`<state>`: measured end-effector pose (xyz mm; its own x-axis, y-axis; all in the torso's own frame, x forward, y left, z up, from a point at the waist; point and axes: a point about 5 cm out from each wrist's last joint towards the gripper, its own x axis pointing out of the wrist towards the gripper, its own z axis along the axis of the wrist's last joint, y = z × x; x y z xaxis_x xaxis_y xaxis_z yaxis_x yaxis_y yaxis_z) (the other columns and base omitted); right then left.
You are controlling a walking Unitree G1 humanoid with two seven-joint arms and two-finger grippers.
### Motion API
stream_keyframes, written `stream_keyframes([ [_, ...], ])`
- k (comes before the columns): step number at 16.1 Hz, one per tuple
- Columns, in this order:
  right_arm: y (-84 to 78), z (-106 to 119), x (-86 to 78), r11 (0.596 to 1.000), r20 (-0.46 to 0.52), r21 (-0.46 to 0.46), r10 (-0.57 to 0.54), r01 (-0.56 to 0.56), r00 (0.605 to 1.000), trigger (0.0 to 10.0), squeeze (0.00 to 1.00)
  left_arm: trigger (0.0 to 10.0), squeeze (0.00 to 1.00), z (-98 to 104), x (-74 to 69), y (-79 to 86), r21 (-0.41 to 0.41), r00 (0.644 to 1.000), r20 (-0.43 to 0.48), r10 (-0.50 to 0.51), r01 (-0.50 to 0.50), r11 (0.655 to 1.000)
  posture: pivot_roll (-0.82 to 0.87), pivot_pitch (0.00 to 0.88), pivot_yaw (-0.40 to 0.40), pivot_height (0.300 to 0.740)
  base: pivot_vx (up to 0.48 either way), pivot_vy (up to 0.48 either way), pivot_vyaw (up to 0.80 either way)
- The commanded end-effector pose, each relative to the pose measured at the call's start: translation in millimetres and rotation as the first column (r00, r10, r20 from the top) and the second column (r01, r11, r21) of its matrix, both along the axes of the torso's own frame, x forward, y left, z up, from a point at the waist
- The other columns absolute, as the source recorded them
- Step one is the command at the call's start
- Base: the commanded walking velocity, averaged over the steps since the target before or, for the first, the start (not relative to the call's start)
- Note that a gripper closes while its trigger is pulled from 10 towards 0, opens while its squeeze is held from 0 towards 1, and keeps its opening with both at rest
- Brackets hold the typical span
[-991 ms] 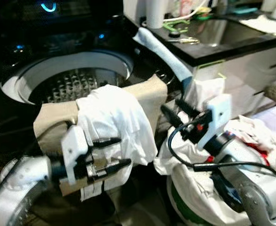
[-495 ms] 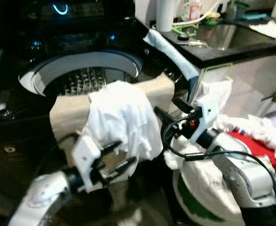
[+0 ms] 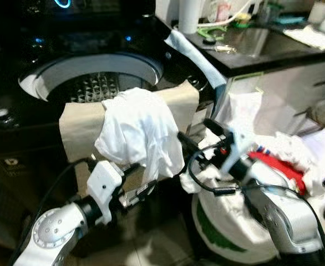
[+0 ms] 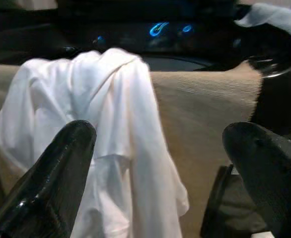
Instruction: Clothes washing
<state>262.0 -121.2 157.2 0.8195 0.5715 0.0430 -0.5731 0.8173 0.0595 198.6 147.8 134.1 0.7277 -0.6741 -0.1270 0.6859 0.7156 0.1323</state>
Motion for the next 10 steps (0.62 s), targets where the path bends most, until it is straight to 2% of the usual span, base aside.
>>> stream_keyframes([
  [1,-4.0,5,-2.3,0.999,0.025,0.004,-0.043,0.043,0.999,10.0,0.0,10.0,0.0,-5,-0.4,-0.5,0.011,1.0,-0.007,0.019,-0.019,1.0,-0.01,0.0,0.01,0.719,0.0,0.0,0.0],
  [3,-5.9,0,-13.2,0.997,0.007,0.017,-0.07,0.07,0.998,10.0,0.0,10.0,0.0,-7,-2.7,-7.8,-0.009,1.0,-0.022,0.013,-0.013,1.0,-0.02,0.0,0.024,0.719,0.0,0.0,0.0],
  [4,-9.3,-3,-16.5,0.993,-0.004,0.017,-0.118,0.118,0.993,10.0,0.0,10.0,0.0,-2,0.6,-14.4,-0.021,1.0,0.001,0.0,0.0,1.0,-0.03,0.0,0.032,0.719,0.0,0.0,0.0],
  [6,-12.7,-2,-16.2,0.985,-0.002,0.033,-0.17,0.169,0.986,10.0,0.0,10.0,0.0,4,7.1,-23.1,-0.029,0.998,0.058,0.016,-0.015,0.999,-0.03,0.0,0.039,0.719,0.0,0.0,0.0],
  [10,-10.5,5,-13.8,0.983,0.012,0.054,-0.175,0.174,0.985,10.0,0.0,10.0,0.0,6,4.1,-33.6,-0.084,0.997,0.071,-0.001,0.007,0.996,-0.03,0.0,0.027,0.719,0.0,0.0,0.0],
])
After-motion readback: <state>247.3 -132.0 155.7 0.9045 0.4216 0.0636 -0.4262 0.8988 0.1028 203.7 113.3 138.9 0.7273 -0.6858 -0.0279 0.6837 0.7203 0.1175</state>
